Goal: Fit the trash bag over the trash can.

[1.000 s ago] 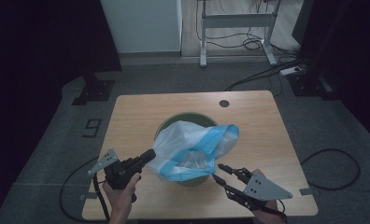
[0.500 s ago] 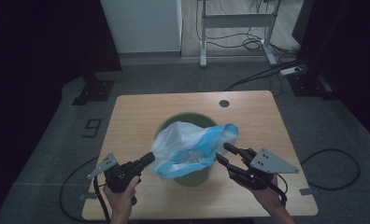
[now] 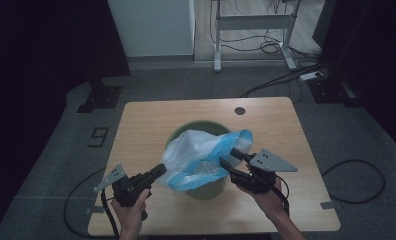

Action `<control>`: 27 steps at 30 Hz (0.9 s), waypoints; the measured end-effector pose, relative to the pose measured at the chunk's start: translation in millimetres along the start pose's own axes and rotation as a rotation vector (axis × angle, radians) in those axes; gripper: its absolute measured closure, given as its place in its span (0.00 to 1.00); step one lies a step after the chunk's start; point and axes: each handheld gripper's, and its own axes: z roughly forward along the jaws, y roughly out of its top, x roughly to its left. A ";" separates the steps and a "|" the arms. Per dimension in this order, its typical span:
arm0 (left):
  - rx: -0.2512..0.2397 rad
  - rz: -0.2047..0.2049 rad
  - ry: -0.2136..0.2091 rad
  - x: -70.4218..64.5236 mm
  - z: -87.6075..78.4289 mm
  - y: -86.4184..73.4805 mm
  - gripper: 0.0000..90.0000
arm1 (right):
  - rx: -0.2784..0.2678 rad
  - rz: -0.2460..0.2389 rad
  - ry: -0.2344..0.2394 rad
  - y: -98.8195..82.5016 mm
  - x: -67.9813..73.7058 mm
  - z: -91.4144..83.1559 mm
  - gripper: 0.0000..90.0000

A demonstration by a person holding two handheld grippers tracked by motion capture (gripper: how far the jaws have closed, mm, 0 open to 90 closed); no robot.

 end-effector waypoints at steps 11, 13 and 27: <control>-0.066 -0.004 0.035 3.0 1.3 9.3 1.00 | -0.046 0.020 0.016 5.1 -7.3 4.5 0.99; -0.086 -0.008 0.048 5.0 1.8 12.2 1.00 | -0.051 0.015 0.016 4.0 -9.7 -0.6 0.99; -0.109 -0.067 -0.006 7.0 -21.9 0.0 1.00 | -0.029 0.068 0.043 -28.0 -24.4 -70.3 0.99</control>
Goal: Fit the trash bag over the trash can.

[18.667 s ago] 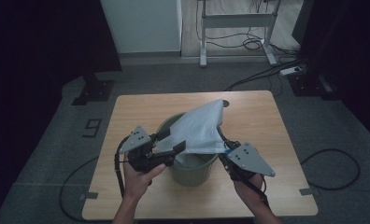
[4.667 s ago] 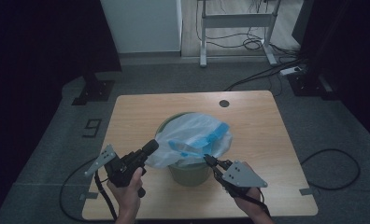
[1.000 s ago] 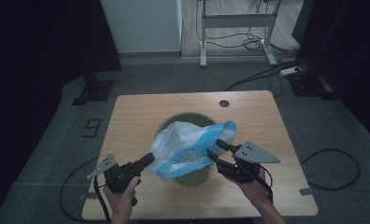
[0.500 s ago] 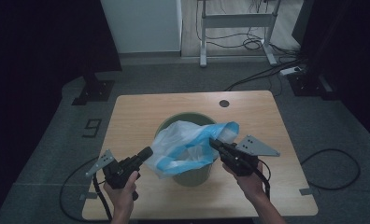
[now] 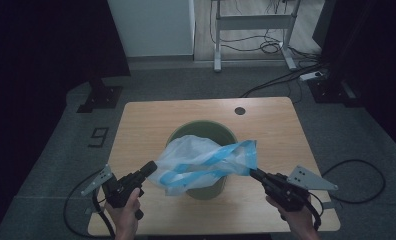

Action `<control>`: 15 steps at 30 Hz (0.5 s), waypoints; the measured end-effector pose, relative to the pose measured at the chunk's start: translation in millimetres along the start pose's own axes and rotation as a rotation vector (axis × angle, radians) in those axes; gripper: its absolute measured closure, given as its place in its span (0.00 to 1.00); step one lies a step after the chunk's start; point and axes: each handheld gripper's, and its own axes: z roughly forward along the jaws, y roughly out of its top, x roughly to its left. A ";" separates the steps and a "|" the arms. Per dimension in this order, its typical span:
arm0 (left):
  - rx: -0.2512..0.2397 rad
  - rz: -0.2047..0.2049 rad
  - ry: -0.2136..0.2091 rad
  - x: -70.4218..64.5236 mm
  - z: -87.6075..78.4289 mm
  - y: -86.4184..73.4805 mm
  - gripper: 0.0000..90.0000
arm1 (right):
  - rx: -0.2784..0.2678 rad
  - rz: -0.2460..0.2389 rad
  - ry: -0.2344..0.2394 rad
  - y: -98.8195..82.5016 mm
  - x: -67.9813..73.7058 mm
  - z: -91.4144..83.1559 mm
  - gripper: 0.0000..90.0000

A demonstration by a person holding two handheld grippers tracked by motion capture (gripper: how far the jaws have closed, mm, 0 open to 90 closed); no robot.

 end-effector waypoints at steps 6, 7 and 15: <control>0.039 -0.019 -0.018 7.6 -9.2 -15.1 1.00 | 0.042 0.047 -0.010 -20.9 -6.5 -10.8 0.99; 0.043 -0.023 -0.016 9.3 -9.7 -17.2 1.00 | 0.051 0.066 -0.016 -24.6 -10.6 -10.4 0.99; 0.106 -0.016 0.020 28.1 -5.4 -35.8 1.00 | 0.122 0.152 -0.051 -45.1 -35.7 4.8 0.99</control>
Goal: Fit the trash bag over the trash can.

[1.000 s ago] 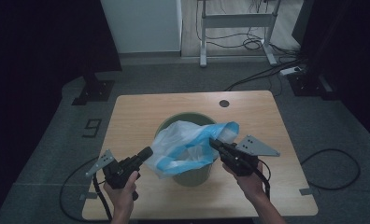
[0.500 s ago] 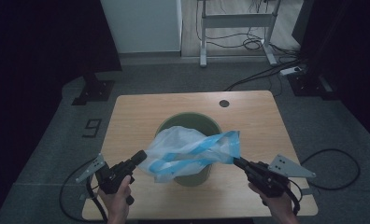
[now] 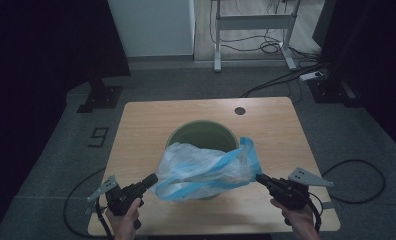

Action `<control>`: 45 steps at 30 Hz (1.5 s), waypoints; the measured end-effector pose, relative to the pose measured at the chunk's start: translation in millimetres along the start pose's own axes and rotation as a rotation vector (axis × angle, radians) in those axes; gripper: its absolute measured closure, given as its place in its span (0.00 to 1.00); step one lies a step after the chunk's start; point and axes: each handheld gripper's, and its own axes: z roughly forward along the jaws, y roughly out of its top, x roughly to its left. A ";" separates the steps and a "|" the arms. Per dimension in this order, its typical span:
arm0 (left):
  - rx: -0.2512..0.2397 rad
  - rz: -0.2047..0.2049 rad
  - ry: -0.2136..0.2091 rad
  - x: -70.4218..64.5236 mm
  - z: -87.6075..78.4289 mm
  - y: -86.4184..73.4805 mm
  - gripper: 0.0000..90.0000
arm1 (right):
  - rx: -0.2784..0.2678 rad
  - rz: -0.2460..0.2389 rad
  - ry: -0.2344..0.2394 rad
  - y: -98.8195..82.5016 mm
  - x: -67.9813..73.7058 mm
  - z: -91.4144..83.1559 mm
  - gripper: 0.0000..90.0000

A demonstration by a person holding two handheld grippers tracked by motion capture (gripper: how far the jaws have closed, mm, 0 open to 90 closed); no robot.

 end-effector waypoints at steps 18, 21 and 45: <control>-0.008 0.161 -0.014 -24.6 -3.5 30.8 0.61 | 0.025 -0.057 -0.051 4.4 4.1 14.6 0.97; 0.008 0.214 -0.027 -38.5 -0.9 45.8 0.54 | 0.008 -0.071 -0.053 11.2 6.7 10.4 0.97; 0.294 0.432 0.073 -81.9 71.5 65.3 0.98 | -0.047 -0.115 -0.024 30.5 23.4 3.6 0.63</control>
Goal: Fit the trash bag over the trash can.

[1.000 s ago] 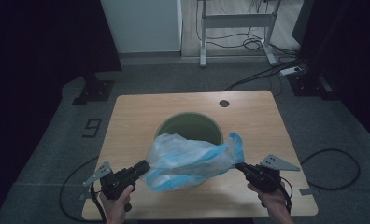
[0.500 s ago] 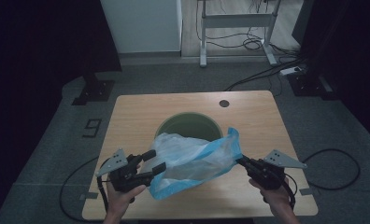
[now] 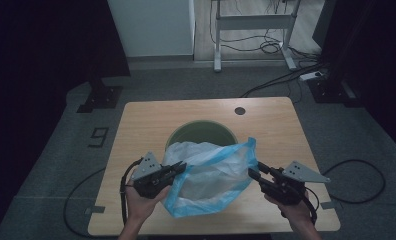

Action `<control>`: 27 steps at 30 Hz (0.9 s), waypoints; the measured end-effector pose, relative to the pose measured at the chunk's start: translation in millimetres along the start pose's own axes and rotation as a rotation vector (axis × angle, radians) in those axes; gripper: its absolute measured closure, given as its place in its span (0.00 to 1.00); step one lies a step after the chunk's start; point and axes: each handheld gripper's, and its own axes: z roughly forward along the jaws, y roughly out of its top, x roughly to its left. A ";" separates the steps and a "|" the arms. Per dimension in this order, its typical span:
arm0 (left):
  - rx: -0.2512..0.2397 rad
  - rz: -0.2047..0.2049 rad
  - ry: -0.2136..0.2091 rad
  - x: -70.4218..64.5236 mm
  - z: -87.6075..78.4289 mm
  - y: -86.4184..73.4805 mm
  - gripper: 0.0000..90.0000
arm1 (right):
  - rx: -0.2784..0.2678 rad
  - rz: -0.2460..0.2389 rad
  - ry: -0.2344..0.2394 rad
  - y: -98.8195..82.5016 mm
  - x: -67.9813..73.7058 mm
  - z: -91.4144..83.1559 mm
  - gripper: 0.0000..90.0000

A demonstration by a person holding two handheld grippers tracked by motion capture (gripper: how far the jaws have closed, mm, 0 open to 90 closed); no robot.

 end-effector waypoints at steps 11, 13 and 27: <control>-0.092 -0.053 0.036 6.0 -3.8 11.7 1.00 | -0.047 0.026 0.054 39.2 9.4 -1.6 0.52; -0.110 -0.063 0.039 8.2 -4.5 13.5 1.00 | -0.044 0.044 0.058 43.6 6.8 4.8 0.70; -0.265 -0.276 0.148 76.7 -26.6 9.6 1.00 | -0.014 -0.005 -0.155 56.3 -30.9 36.2 0.99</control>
